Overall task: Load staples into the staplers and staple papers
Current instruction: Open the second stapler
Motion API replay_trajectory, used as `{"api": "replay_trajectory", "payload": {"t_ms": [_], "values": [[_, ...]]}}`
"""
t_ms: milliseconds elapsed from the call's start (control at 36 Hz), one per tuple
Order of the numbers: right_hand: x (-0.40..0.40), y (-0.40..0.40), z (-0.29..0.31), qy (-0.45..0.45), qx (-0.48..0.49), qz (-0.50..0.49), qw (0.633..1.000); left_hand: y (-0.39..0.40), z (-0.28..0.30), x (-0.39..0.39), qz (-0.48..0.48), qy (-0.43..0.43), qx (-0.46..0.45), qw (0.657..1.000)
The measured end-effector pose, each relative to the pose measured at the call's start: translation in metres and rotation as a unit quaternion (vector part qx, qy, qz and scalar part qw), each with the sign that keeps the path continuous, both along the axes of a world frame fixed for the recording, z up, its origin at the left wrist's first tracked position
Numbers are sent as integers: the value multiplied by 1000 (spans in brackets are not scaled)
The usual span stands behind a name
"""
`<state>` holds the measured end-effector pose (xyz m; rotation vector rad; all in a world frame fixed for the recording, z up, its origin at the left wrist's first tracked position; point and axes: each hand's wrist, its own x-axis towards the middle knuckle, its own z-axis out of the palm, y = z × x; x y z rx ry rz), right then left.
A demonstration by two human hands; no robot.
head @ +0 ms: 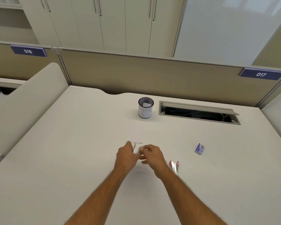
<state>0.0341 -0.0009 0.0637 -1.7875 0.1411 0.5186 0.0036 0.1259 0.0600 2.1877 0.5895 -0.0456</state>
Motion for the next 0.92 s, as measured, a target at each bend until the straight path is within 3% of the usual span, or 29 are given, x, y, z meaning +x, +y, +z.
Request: {"api": "replay_trajectory", "payload": {"t_ms": [194, 528, 639, 750, 917], "values": [[8, -11, 19, -13, 82, -60, 995, -13, 14, 4, -23, -44, -84, 995], [5, -29, 23, -85, 40, -111, 989, -25, 24, 8, -132, -58, -28, 989], [6, -36, 23, -110, 36, -139, 984, -27, 22, 5, -104, -69, -122, 985], [6, -49, 25, -55, 96, -119, 987, -30, 24, 2, -78, -81, -226, 968], [1, -55, 28, -72, 99, -38, 992, -36, 28, -1, -106, -88, -240, 961]]}}
